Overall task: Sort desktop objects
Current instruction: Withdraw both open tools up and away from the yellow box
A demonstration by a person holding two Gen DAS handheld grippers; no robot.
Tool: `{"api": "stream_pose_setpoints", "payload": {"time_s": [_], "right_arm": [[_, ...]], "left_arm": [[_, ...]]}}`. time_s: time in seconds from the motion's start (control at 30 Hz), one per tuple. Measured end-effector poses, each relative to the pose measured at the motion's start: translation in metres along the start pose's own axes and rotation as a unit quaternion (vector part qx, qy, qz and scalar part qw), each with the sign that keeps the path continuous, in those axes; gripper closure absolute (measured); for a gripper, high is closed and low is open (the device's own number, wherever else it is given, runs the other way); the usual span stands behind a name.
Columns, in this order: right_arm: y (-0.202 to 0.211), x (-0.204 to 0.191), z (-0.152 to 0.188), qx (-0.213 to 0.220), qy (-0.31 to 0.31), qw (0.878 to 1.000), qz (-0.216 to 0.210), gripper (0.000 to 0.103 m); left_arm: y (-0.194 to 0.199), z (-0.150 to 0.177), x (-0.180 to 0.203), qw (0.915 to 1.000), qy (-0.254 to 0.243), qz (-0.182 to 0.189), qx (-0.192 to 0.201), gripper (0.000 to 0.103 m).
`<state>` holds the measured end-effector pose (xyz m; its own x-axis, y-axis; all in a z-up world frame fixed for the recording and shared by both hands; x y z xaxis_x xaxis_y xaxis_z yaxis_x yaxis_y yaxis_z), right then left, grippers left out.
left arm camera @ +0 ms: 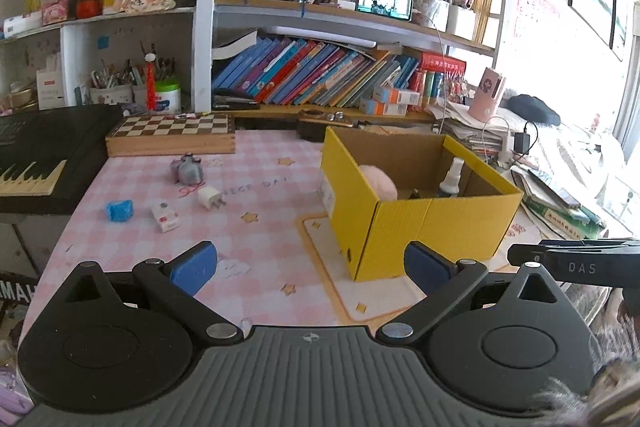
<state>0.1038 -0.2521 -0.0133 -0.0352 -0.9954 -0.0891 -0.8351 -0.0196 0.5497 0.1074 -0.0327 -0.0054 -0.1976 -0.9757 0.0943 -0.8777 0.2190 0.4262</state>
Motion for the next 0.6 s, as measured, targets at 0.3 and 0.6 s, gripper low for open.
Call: {"api": "stream_pose_setpoints", "payload": {"time_s": [0.3, 0.6], "right_arm": [[0.015, -0.03, 0.029, -0.012, -0.01, 1.0, 0.003, 0.058], [0.025, -0.059, 0.051, -0.017, -0.002, 1.0, 0.003, 0.052]], "left_arm": [[0.018, 0.021, -0.021, 0.9998, -0.006, -0.004, -0.016, 0.002], [0.034, 0.036, -0.035, 0.9996, -0.012, -0.006, -0.026, 0.002]]}}
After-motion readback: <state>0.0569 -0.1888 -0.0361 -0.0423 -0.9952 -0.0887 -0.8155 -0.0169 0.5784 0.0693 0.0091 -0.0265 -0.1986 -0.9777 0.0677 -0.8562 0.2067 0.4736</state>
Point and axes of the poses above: each gripper's, at about its wrist camera, not at the fingertips, and y roughly against the way its jaws point, x to its right, z to its underside, the point moved 7 cm from there along -y, roughly the way its jaws point, and after that the axes turned 3 degrees about x, right-handed, at the moved point
